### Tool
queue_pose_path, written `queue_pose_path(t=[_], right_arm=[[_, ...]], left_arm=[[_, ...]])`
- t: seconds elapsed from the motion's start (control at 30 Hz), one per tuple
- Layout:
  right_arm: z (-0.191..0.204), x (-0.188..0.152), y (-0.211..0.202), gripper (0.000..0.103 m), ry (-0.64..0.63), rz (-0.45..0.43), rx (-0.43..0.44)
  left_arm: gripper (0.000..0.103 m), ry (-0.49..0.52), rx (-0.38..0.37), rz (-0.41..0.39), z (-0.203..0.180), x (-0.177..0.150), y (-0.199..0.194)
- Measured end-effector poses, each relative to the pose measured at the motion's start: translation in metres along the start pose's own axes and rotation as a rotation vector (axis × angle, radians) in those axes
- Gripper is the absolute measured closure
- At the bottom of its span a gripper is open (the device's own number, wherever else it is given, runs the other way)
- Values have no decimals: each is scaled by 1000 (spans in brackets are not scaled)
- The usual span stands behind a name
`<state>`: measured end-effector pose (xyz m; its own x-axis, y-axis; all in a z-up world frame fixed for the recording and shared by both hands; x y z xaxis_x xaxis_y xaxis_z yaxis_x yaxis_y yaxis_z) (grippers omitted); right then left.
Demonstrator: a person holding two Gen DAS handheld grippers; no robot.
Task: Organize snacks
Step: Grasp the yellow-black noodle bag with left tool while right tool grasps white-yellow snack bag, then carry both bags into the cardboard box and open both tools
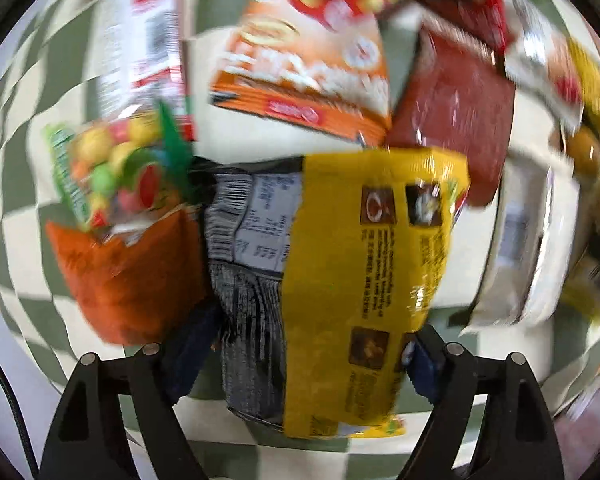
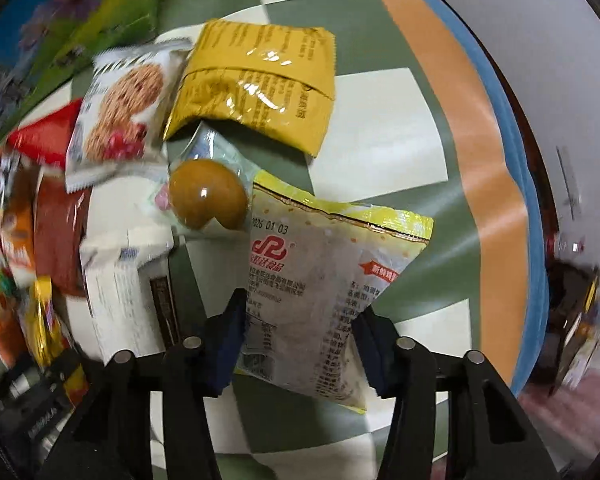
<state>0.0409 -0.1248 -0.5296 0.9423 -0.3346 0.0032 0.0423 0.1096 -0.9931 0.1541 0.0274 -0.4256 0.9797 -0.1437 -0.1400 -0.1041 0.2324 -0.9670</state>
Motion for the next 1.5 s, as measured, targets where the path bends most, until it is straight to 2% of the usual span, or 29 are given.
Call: queue_pose_path(t=[0.1,0.23,0.27,0.3,0.33,0.37,0.5,0.6,0.67,0.7,0.73,0.87,1.0,1.17,1.27,1.37,1.5], right_arm=[[1,-17,6,55,-155,80,24],[5,-35,17,55,-284,209,69],[4,-37,19,54,-282,222,80],[-2,-41,16,47,-252,217,92],[-7,-43,12,34,-220,203,96],[-19,-42,14,29,-184,182,101],[-44,-34,12,27,-23,111,135],[-47,-42,16,27,13,67,106],[-34,-49,22,36,8,49,63],[-35,-49,26,56,6,31,55],[-19,-57,38,58,7,28,47],[10,-74,38,63,-1,-9,35],[36,-87,8,63,15,-53,93],[56,-104,-29,63,38,-121,224],[71,-89,-69,63,29,-158,281],[85,-77,-121,63,12,-199,340],[110,-58,-175,63,-26,-246,416]], left_arm=[[17,42,-40,18,3,0,12],[17,-3,-113,48,15,4,30],[18,-22,-119,46,22,4,31],[20,-39,-117,40,25,3,30],[20,-49,-108,32,27,1,29],[20,-60,-95,20,30,-6,22],[20,-86,-47,1,30,-24,23],[20,-90,-24,1,25,-36,26],[20,-86,-22,-6,23,-44,28],[20,-81,-16,-12,23,-47,27],[20,-76,-12,-22,23,-54,29],[20,-73,-35,-51,27,-71,24],[20,-81,-107,-73,38,-80,11],[20,-91,-199,-145,68,-73,-20],[20,-103,-247,-193,78,-65,-54],[20,-112,-278,-226,89,-52,-86],[20,-127,-281,-274,97,2,-135]])
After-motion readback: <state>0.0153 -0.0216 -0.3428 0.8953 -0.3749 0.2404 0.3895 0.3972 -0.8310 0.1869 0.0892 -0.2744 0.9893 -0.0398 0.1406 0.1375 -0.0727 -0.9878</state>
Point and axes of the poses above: each gripper's, at about its wrist camera, not at the fingertips, and y roughly the way its jaws point, z to its left, x to its top, the point moved 5 cm from there along y, roughly the way its jaws point, and after that the axes turned 8 degrees about x, right-handed, at the moved point
